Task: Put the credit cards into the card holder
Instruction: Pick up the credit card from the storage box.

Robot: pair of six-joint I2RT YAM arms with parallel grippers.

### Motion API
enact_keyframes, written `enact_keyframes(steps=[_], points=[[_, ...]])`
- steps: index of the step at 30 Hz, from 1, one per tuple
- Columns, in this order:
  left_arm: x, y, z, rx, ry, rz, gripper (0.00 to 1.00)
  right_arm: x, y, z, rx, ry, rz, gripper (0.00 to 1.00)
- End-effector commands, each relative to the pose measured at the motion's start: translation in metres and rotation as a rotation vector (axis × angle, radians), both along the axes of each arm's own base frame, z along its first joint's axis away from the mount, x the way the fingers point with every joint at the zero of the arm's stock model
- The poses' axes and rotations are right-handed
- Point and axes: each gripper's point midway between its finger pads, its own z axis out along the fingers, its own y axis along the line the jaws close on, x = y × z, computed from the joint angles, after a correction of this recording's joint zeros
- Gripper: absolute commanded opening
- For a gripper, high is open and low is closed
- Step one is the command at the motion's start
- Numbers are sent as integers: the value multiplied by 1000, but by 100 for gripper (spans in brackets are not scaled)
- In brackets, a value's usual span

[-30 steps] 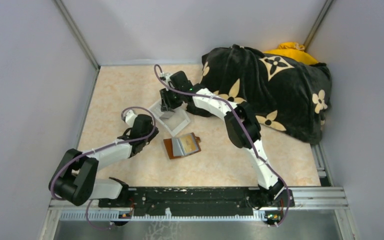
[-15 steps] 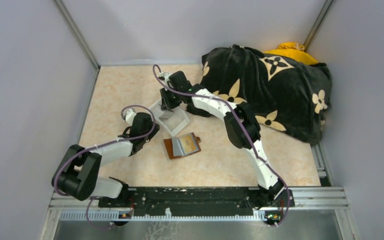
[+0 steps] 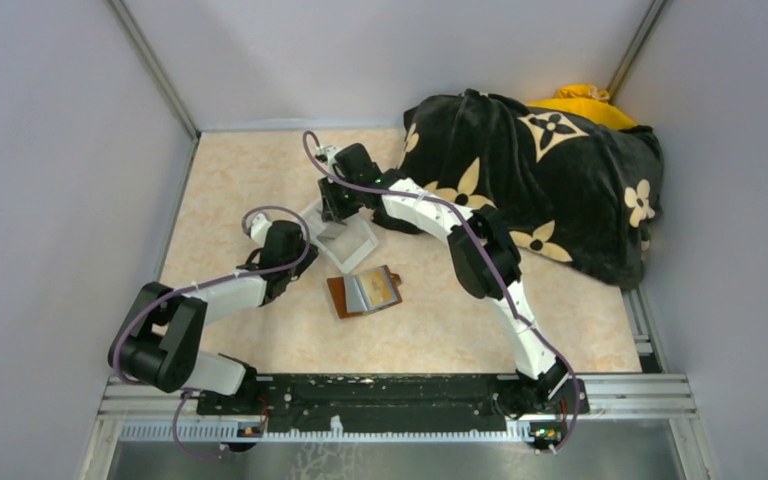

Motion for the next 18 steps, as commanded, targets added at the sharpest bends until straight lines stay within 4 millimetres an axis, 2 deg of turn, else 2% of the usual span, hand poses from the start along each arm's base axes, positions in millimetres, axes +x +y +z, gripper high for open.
enact_keyframes(steps=[1, 18], points=[[16, -4, 15, -16, -48, -7, 42, -12, 8, 54, 54, -63, 31, 23], [26, -3, 16, -11, -47, -12, 42, -12, 6, 72, 73, -93, 24, 22]])
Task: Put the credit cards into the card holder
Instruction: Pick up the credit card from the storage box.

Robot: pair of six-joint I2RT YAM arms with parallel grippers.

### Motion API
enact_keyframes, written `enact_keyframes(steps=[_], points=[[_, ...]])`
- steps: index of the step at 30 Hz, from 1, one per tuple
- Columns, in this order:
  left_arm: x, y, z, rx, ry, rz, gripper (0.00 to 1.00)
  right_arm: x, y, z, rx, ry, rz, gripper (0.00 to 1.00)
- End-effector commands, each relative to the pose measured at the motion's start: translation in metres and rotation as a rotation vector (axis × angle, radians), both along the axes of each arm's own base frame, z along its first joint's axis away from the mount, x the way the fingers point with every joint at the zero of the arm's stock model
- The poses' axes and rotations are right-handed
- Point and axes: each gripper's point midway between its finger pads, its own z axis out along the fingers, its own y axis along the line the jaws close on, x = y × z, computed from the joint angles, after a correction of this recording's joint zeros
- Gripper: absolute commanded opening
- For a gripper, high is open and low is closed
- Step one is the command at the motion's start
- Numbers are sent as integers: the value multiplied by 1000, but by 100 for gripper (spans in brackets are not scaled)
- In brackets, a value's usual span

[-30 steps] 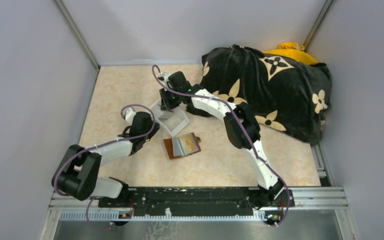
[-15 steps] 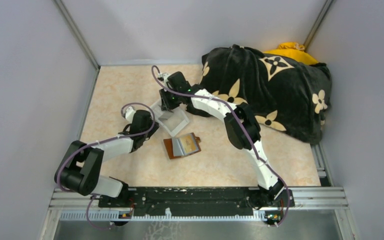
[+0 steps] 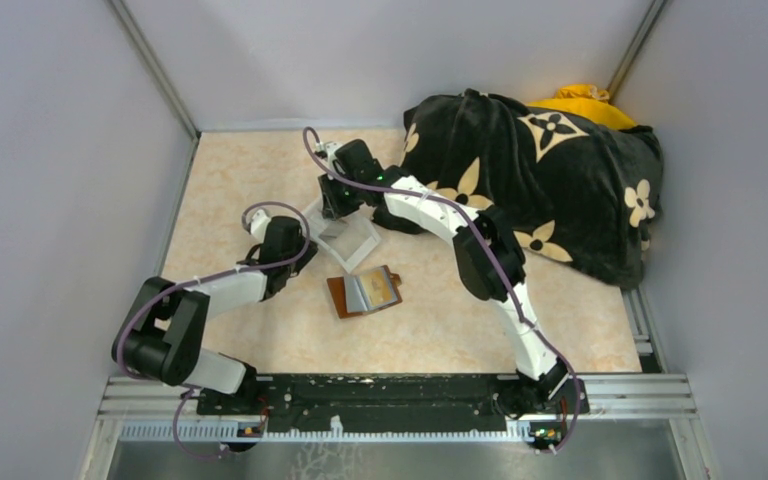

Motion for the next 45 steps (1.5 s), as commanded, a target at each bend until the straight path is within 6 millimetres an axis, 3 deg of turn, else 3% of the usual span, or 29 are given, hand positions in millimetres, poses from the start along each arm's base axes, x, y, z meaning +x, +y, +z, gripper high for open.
enact_keyframes(steps=[1, 8, 13, 22, 30, 38, 43, 45], points=[[17, -7, 17, -24, -53, -14, 42, -9, 10, 57, 79, -81, 28, 22], [19, -6, 19, -24, -57, -14, 43, -4, 2, 55, 34, -118, 2, 15], [21, -7, 23, -31, -67, -17, 43, 0, -10, 55, -54, -213, -39, 3], [29, -10, 42, 11, -127, -75, 47, 9, -37, 85, -130, -438, -147, 0], [47, -19, 58, 88, -135, -176, 51, -14, -63, 118, -128, -525, -189, 0], [15, -29, 101, 83, -238, -337, 57, -60, -103, 153, -87, -468, -182, 0], [-23, -51, 139, 2, -429, -521, 58, -98, -128, 146, -2, -336, -159, 0], [-45, -63, 144, -39, -526, -627, 59, -111, -139, 138, 42, -272, -150, 0]])
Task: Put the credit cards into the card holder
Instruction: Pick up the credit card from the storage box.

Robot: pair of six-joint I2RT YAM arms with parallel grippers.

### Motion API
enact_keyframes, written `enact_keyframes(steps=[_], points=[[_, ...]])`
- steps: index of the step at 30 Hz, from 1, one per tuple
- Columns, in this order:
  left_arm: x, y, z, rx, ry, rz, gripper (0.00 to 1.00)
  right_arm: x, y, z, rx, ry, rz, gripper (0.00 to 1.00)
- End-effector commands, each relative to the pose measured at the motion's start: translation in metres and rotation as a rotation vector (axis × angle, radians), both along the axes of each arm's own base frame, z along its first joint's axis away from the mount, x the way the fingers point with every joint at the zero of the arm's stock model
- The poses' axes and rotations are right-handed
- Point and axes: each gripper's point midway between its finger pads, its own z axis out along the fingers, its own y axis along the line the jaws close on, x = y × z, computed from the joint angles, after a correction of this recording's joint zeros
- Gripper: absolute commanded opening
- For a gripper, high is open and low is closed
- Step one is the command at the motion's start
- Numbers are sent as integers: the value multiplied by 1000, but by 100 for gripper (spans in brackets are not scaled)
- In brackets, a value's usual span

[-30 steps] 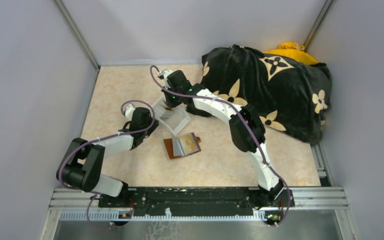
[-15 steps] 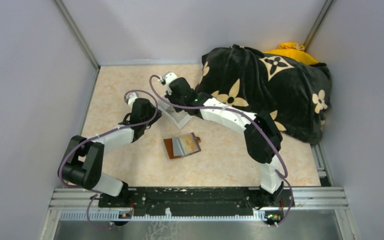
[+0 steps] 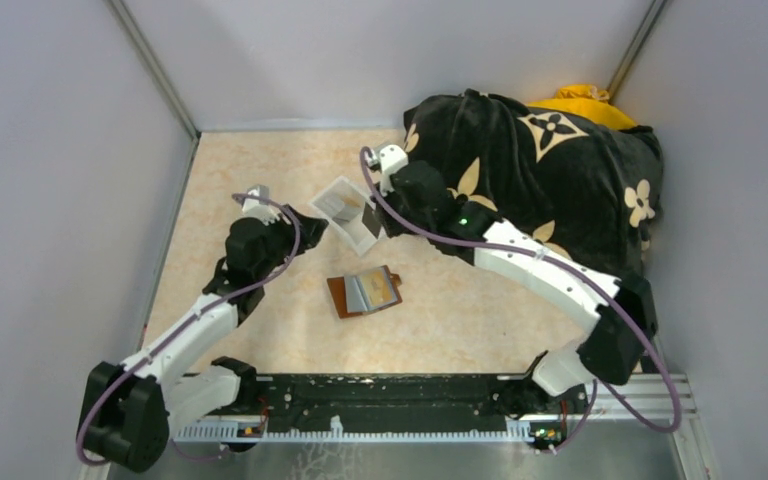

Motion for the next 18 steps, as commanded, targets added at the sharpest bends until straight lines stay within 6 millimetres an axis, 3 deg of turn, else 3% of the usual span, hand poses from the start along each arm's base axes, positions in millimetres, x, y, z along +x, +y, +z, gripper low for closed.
enact_keyframes(steps=[1, 5, 9, 13, 18], points=[[-46, -34, 18, -66, -192, -309, 59, -36, -21, -4, 132, 145, 48, 0], [-87, -62, 23, -121, -253, -567, 59, -62, -33, -13, 225, 247, 113, 0], [-108, -73, 24, -143, -273, -697, 58, -82, -37, -27, 270, 322, 157, 0], [-120, -81, 31, -142, -310, -777, 58, -99, -33, -39, 311, 403, 217, 0], [-131, -96, 24, -143, -278, -886, 56, -109, -29, -47, 353, 465, 256, 0]])
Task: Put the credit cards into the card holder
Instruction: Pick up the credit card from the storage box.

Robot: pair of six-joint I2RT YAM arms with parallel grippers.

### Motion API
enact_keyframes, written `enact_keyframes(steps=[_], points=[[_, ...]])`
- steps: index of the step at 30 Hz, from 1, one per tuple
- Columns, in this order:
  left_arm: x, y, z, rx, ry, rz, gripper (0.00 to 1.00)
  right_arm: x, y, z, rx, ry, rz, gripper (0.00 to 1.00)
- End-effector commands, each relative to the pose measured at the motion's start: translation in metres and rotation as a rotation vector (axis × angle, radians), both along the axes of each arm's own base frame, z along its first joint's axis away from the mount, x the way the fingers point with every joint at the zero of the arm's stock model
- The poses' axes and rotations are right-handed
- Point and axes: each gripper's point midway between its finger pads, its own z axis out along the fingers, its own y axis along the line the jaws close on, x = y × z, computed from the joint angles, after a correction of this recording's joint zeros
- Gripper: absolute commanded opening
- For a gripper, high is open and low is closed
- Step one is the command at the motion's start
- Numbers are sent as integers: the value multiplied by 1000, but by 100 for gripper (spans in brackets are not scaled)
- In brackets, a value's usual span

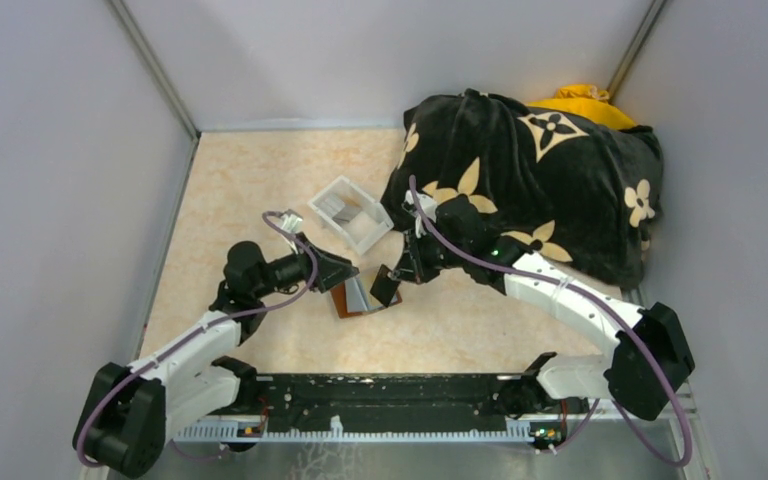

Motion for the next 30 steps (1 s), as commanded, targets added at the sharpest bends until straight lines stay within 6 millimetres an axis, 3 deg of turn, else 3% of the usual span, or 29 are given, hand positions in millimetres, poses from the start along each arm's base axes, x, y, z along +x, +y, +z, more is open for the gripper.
enact_keyframes(steps=[1, 7, 18, 24, 26, 30], points=[[-18, -18, 6, 7, -57, -160, 56, -7, 13, 30, 158, 2, 61, 0], [-27, -31, -4, 30, -28, -244, 56, -5, 17, 29, 201, 56, 95, 0], [-26, -40, -10, 56, -13, -285, 51, -1, 24, 16, 231, 130, 138, 0], [-26, -43, -19, 65, 14, -310, 49, 4, 26, 20, 251, 139, 148, 0], [-27, -44, -19, 63, 17, -322, 43, 6, 26, 19, 250, 145, 153, 0], [-27, -47, -21, 57, 32, -343, 19, 11, 26, 17, 251, 158, 152, 0]])
